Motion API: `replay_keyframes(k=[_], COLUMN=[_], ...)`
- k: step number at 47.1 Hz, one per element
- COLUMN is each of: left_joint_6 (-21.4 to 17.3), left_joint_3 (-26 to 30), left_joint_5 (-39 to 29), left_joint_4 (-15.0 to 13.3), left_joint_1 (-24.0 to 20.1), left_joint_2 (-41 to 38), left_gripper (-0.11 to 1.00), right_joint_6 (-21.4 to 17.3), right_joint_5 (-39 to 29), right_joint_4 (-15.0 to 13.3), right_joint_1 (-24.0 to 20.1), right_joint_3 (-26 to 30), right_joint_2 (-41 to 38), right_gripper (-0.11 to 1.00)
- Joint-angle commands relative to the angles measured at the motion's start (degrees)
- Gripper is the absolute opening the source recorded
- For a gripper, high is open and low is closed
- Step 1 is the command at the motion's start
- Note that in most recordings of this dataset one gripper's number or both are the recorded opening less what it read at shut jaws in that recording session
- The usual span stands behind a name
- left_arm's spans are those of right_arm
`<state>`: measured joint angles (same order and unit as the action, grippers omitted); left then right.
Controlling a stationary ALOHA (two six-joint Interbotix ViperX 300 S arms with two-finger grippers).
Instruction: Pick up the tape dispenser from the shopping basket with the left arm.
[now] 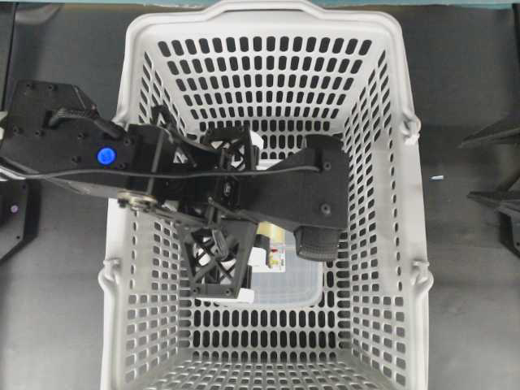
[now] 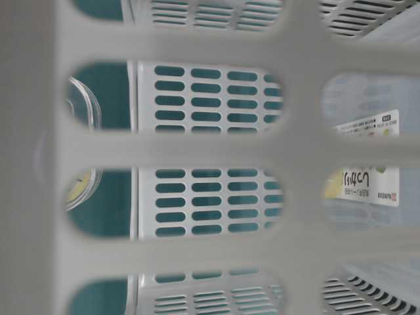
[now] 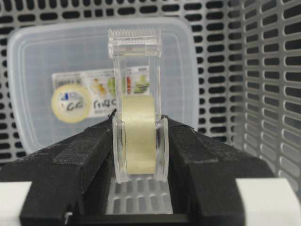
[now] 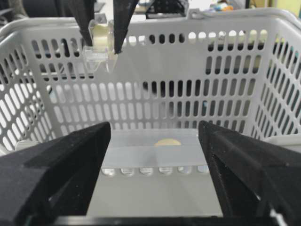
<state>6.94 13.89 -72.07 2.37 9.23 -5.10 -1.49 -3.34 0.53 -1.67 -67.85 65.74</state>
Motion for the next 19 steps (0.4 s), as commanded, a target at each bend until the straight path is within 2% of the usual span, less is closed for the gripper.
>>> replay_keyframes(k=[1, 19], left_joint_6=[0.1, -0.1], left_joint_3=[0.3, -1.2], left_joint_5=[0.4, 2.0], left_joint_4=[0.2, 0.2], left_joint_1=[0.1, 0.1], left_joint_2=[0.8, 0.9], left_gripper=[0.29, 0.29], right_joint_6=[0.1, 0.1], right_joint_5=[0.3, 0.7], right_joint_4=[0.2, 0.2], right_joint_1=[-0.1, -0.1], right_joint_3=[0.4, 0.4], right_joint_2=[-0.3, 0.4], right_gripper=[0.73, 0.73])
